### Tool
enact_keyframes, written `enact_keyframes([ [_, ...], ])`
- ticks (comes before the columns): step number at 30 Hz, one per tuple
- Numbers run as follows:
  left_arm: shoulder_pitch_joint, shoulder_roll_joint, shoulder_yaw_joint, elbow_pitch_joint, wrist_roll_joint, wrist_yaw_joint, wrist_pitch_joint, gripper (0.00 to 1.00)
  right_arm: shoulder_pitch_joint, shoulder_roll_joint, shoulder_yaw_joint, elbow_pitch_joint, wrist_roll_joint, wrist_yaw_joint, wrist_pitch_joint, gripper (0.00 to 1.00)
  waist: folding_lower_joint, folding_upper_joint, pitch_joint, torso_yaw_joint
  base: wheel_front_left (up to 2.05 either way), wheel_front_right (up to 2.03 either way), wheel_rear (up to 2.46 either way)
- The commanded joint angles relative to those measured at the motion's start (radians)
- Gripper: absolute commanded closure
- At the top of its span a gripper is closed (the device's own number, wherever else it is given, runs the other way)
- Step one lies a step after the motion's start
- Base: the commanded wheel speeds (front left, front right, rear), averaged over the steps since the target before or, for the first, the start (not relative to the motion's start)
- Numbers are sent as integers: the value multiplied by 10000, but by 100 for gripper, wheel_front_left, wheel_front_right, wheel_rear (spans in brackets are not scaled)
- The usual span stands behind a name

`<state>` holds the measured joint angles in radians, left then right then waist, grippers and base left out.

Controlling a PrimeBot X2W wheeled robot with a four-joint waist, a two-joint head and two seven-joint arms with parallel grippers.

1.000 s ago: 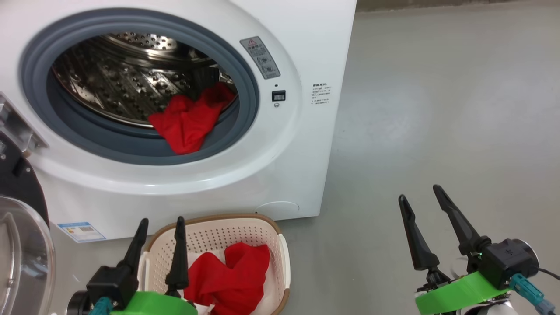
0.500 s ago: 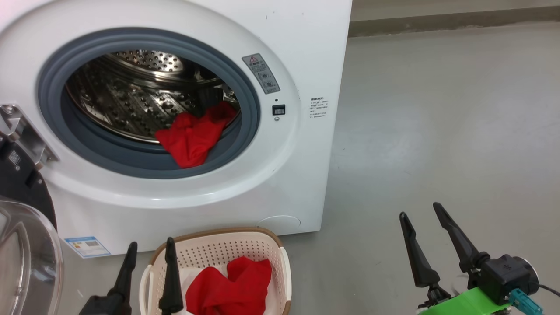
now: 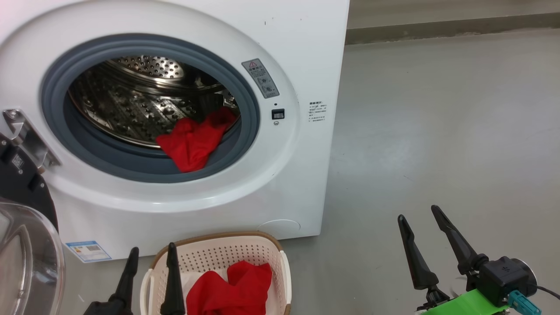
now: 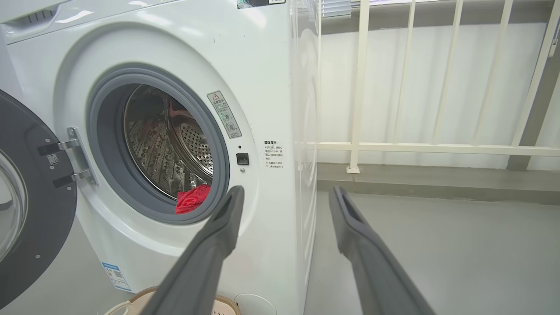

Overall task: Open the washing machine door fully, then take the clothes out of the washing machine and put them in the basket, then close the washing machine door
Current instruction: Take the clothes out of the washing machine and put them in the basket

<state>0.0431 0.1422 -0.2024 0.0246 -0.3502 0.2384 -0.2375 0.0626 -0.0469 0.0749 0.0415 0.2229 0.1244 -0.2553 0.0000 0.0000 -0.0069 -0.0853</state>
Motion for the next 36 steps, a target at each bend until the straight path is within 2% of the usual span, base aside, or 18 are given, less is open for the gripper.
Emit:
enact_keyframes([
  [1, -141, 114, 281, -262, -31, 70, 21, 0, -164, -33, 221, -260, 54, 63, -65, 0, 0, 0, -8, -9, 0, 0, 0],
  [9, -158, 102, 188, -260, -65, 97, 72, 0, -145, -33, 254, -275, 57, 63, -65, 0, 0, 0, -3, -71, 0, 0, 0],
  [19, -617, 4, 164, 256, -320, -106, 31, 0, -197, -33, 221, -347, 80, 63, -65, 0, 0, 0, 201, -137, 0, 0, 0],
  [36, -3259, 247, 99, 1942, -135, -695, -131, 0, -780, -33, 249, -579, 108, 63, -65, 0, 0, 0, 2062, -317, 0, 0, 0],
])
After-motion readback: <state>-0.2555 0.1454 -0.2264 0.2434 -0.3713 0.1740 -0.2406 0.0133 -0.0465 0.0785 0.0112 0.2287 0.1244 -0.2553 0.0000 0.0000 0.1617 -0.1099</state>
